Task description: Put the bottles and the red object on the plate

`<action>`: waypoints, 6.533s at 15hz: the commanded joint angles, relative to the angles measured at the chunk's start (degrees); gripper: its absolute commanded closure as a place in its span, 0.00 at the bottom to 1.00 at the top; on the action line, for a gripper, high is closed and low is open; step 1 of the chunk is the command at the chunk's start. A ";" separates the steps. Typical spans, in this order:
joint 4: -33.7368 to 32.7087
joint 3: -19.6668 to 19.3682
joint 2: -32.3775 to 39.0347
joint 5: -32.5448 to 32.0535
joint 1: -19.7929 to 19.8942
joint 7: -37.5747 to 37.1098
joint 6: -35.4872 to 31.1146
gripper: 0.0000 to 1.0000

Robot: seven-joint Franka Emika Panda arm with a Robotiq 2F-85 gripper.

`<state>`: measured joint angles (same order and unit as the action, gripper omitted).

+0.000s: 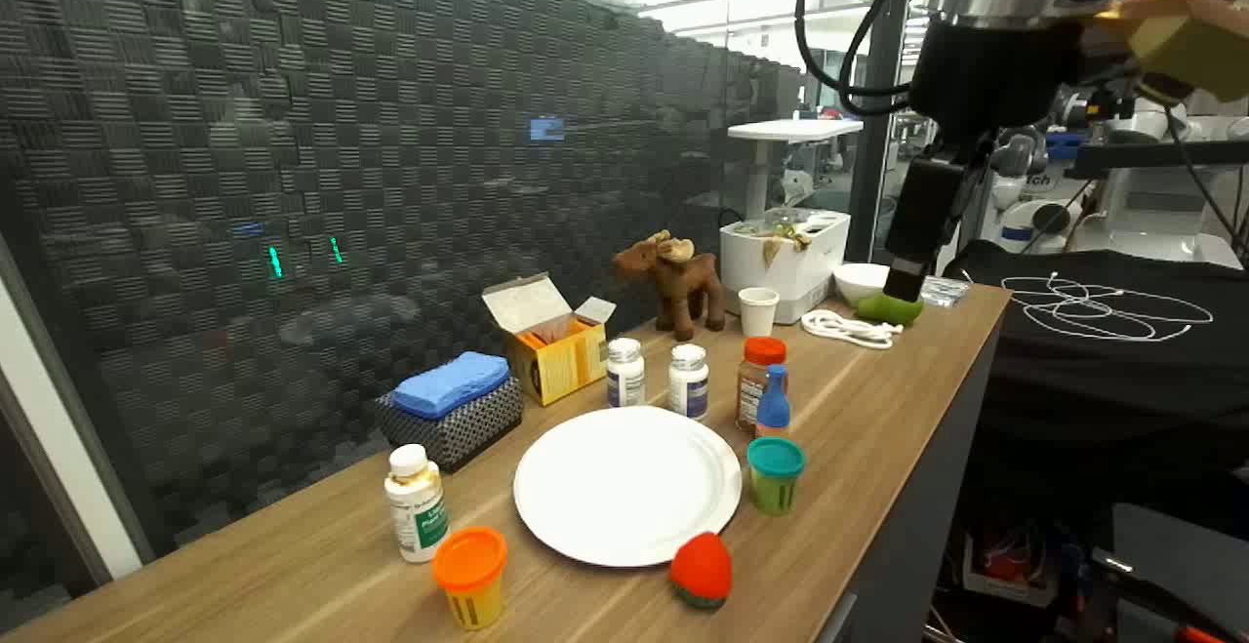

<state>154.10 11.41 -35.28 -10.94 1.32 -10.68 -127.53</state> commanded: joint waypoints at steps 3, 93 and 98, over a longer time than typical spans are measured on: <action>-0.42 -0.77 -0.16 -0.54 -0.81 -0.42 0.27 0.00; -35.64 -8.64 54.64 -8.86 -17.62 -13.76 -21.96 0.80; -36.12 -9.85 55.31 -9.12 -18.76 -15.19 -21.87 0.30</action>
<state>118.54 3.06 19.81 -19.09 -16.03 -23.88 -148.33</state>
